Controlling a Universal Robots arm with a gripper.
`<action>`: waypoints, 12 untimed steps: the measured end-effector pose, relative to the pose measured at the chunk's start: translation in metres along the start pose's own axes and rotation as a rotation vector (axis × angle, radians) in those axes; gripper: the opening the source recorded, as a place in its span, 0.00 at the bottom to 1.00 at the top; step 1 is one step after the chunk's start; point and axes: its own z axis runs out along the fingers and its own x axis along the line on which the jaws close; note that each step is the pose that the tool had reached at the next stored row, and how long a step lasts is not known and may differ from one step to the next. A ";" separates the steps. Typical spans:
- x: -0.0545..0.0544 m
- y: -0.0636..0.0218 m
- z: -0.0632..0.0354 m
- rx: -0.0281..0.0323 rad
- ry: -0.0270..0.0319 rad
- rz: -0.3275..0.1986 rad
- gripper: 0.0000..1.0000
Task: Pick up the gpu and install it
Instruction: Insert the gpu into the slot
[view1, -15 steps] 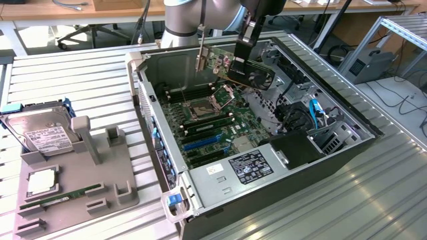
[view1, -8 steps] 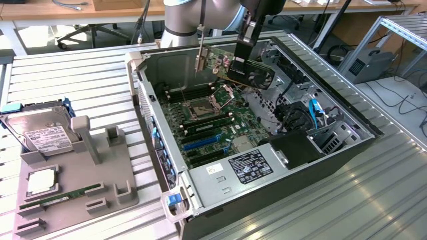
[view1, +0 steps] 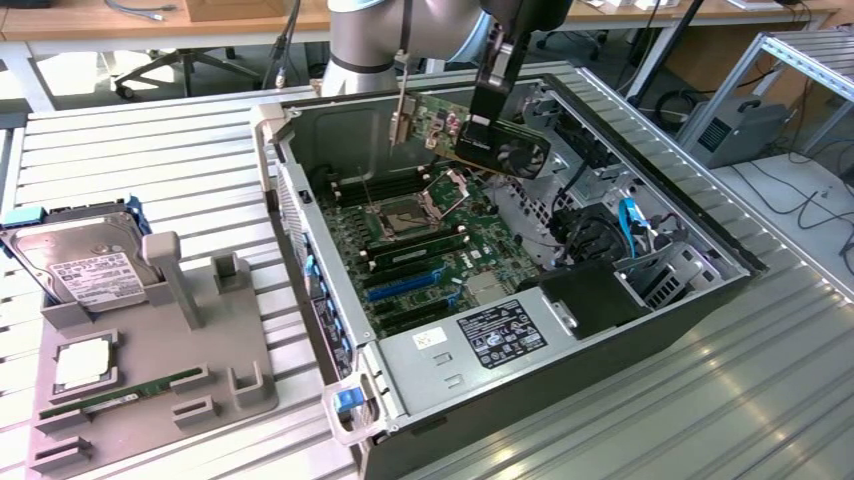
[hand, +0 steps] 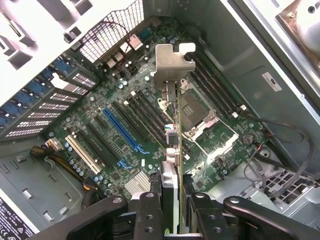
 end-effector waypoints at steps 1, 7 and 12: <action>0.000 0.0000 0.0000 -0.0001 0.0001 -0.002 0.27; 0.000 0.0000 0.0000 -0.0004 0.0007 -0.018 0.27; 0.000 0.0000 0.0000 -0.0006 0.0012 -0.030 0.27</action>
